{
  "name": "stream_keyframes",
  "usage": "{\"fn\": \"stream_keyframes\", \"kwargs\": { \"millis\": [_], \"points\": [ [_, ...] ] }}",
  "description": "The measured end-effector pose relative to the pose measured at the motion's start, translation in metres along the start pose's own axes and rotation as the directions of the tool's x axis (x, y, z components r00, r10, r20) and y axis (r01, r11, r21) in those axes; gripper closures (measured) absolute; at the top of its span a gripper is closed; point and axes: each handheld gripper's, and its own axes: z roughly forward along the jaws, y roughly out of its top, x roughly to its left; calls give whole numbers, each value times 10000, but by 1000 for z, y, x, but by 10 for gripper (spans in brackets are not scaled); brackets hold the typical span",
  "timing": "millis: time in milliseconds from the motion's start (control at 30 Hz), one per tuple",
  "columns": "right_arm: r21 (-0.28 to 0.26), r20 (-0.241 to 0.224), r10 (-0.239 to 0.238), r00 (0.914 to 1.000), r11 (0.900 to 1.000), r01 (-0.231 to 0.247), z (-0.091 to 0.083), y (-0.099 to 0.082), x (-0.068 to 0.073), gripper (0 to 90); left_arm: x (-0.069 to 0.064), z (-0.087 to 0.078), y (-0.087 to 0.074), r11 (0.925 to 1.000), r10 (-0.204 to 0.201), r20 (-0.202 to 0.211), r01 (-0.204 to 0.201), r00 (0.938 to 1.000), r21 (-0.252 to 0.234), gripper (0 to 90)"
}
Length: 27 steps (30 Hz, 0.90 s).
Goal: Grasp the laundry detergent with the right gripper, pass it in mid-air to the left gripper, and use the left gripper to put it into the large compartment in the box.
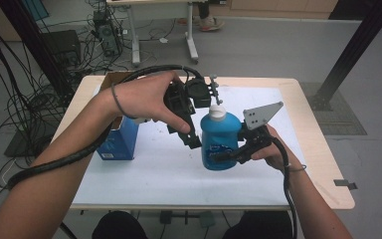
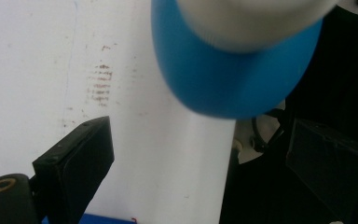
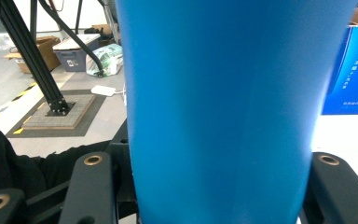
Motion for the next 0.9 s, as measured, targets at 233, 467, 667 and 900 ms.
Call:
{"fn": "stream_keyframes", "kwargs": {
  "millis": [233,467,667,900],
  "points": [
    [-2,-140,-48,9999,10000,48,8,1,-2,431,-2,4,6,9999,132,91,-133,9999,93,77],
    [33,-252,-80,9996,10000,81,16,1,-4,431,-2,6,10,9999,152,92,-152,9998,-6,77],
    [66,-283,-70,9996,10000,71,21,1,-6,431,-3,8,13,9996,273,134,-274,9995,16,77],
    [89,-359,-71,9993,9999,74,26,1,-6,431,-3,8,16,9994,329,127,-330,9994,55,77]
  ]
}}
